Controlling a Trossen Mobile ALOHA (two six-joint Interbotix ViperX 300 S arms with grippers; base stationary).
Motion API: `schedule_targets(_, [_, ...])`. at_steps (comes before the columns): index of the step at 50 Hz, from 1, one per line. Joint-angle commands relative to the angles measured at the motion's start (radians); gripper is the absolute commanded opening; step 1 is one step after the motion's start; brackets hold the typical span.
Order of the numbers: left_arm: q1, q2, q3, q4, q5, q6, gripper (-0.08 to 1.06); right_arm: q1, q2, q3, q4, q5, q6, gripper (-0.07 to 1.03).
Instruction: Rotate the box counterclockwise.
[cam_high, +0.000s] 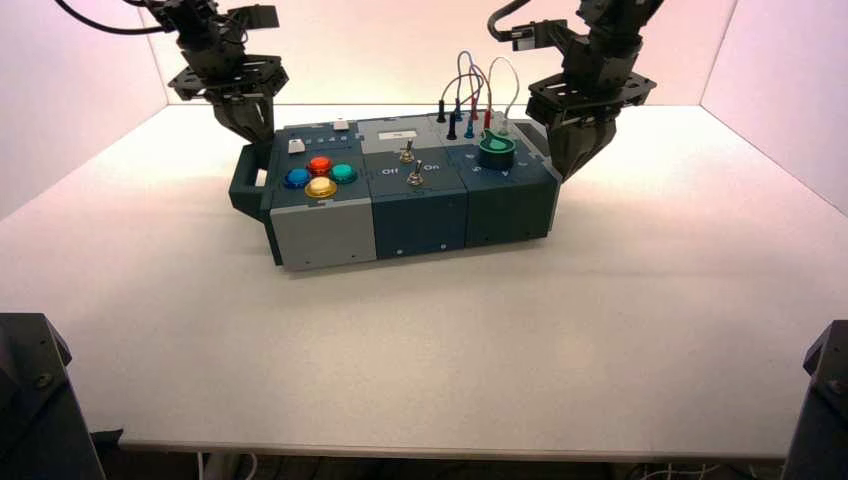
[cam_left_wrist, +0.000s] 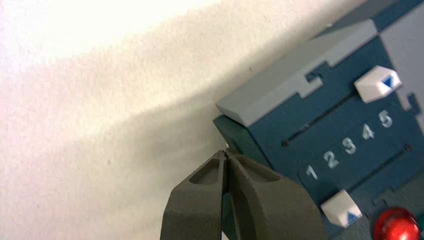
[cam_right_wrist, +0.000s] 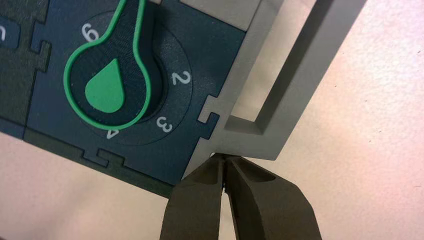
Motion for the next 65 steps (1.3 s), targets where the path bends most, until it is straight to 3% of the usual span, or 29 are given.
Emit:
schedule_targets(1, [-0.026, -0.057, 0.021, -0.008, 0.023, 0.002, -0.03, 0.015, -0.009, -0.067, 0.005, -0.038, -0.003, -0.02])
schedule_targets(55, [-0.041, -0.183, 0.265, -0.017, 0.052, -0.032, -0.03, 0.015, 0.130, -0.279, 0.005, -0.058, -0.003, -0.02])
schedule_targets(65, [-0.041, -0.186, 0.273, -0.014, 0.048, -0.029, -0.03, 0.015, 0.138, -0.288, 0.006, -0.051, 0.002, -0.02])
